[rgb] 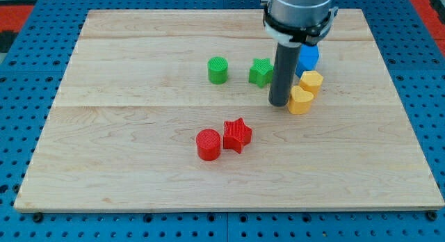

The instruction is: Push the red star towards the left of the green circle

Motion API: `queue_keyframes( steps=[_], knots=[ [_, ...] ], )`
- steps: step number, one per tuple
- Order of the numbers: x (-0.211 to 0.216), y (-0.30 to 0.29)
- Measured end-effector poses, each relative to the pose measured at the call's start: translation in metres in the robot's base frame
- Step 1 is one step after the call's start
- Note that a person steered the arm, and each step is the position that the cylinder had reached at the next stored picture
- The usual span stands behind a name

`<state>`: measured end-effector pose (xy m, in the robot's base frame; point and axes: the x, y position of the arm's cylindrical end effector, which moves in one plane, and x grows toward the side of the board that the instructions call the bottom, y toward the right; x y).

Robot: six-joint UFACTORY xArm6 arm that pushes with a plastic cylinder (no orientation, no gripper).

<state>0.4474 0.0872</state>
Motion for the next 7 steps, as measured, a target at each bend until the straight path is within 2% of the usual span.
queue_keyframes(
  steps=[2,3,5,7],
  knots=[
    [0.009,0.041],
    [0.048,0.019],
    [0.042,-0.004],
    [0.030,0.004]
  ],
)
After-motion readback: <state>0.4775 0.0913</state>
